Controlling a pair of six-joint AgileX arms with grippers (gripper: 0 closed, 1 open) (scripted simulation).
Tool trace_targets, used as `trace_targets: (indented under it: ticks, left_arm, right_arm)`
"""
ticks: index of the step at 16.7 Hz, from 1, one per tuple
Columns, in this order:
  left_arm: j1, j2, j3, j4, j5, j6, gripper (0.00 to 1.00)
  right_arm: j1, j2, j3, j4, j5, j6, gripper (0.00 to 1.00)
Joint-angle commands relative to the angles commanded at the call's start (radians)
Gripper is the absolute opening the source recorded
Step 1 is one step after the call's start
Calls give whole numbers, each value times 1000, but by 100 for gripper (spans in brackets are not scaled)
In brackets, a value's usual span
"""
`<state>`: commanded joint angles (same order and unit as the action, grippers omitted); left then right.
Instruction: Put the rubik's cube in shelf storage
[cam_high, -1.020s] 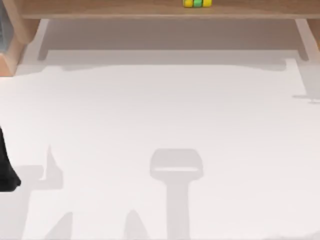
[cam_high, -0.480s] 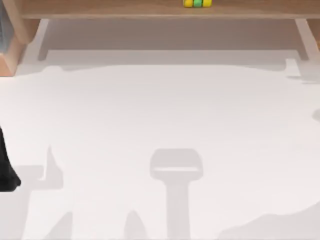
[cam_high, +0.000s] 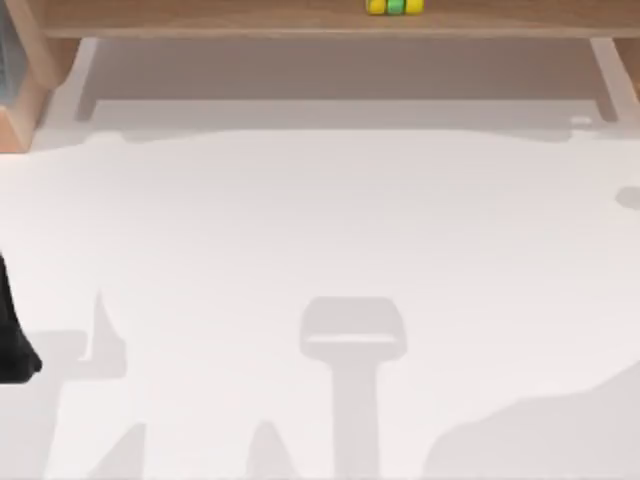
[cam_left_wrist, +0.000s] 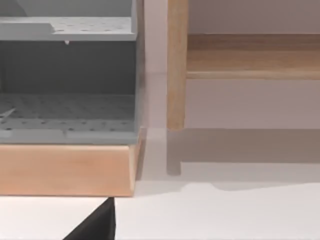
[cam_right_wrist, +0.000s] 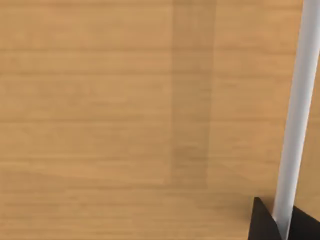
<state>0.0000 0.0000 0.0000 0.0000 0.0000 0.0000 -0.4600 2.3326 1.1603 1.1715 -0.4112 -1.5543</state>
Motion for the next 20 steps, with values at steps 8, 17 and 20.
trace_targets:
  ticks: [8, 17, 20]
  left_arm:
    - [0, 0, 0, 0, 0, 0, 100]
    - [0, 0, 0, 0, 0, 0, 100]
    - [0, 0, 0, 0, 0, 0, 100]
  right_arm:
    - [23, 41, 95, -58, 25, 3, 8]
    - [23, 41, 95, -58, 25, 3, 75]
    - [23, 41, 95, -58, 25, 3, 98]
